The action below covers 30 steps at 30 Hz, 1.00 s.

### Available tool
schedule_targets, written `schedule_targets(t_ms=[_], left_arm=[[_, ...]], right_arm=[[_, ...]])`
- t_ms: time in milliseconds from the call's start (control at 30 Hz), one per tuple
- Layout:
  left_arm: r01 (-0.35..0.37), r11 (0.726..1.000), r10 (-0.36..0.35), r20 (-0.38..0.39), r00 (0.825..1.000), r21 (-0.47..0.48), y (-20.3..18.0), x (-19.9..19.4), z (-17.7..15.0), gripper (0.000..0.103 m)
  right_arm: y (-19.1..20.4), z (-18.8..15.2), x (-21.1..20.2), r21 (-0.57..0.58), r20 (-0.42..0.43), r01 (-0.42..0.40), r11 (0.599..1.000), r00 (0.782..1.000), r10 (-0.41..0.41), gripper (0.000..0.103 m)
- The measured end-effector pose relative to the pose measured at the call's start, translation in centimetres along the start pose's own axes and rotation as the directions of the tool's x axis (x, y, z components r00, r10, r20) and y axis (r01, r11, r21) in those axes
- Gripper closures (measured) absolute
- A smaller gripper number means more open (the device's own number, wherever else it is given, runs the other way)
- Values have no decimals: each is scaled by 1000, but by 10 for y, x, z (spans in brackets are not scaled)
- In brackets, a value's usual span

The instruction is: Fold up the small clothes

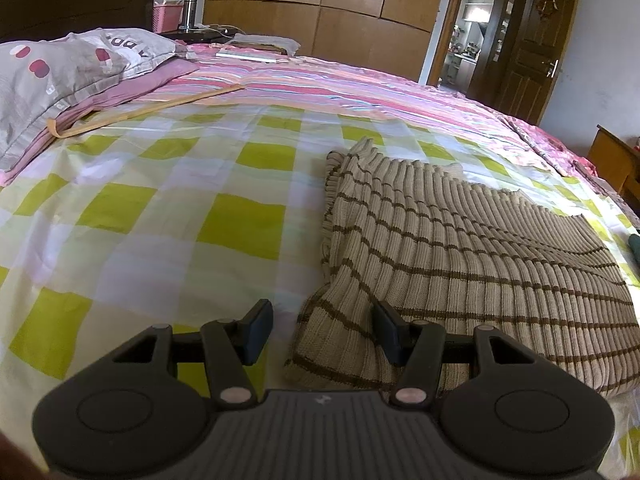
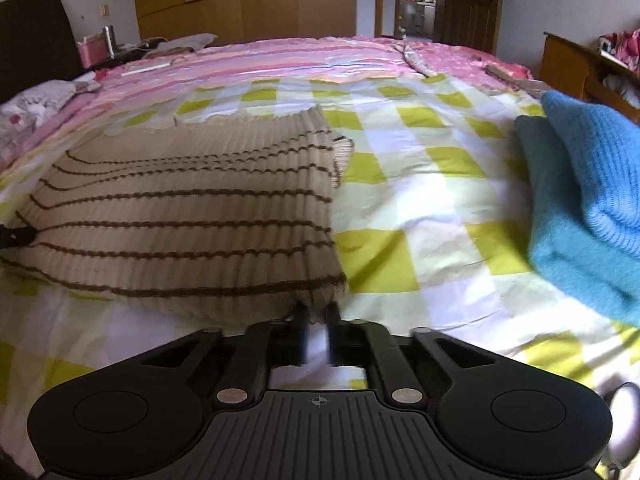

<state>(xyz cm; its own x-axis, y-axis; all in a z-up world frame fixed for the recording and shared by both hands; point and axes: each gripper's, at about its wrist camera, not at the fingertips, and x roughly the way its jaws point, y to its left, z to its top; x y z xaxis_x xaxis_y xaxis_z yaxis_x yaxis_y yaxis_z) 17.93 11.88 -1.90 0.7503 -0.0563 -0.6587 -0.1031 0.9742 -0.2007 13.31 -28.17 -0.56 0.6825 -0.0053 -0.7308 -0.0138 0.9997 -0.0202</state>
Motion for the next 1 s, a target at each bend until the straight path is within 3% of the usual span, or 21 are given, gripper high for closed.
schedule_targets(t_ms=[300, 567, 767, 1000], left_arm=[[-21, 999, 20, -26, 999, -31, 2, -10, -7, 43], [-29, 999, 30, 14, 999, -36, -1, -27, -11, 44], [-23, 999, 24, 33, 999, -29, 2, -27, -10, 44], [-23, 998, 22, -15, 1000, -59, 13, -14, -9, 43]], right_arm=[[-21, -3, -4, 86, -31, 21, 996, 999, -18, 98], [-7, 7, -34, 77, 68, -33, 996, 997, 28, 91], [14, 12, -19, 70, 70, -72, 995, 995, 67, 91], [15, 7, 4, 107, 14, -57, 993, 998, 56, 91]])
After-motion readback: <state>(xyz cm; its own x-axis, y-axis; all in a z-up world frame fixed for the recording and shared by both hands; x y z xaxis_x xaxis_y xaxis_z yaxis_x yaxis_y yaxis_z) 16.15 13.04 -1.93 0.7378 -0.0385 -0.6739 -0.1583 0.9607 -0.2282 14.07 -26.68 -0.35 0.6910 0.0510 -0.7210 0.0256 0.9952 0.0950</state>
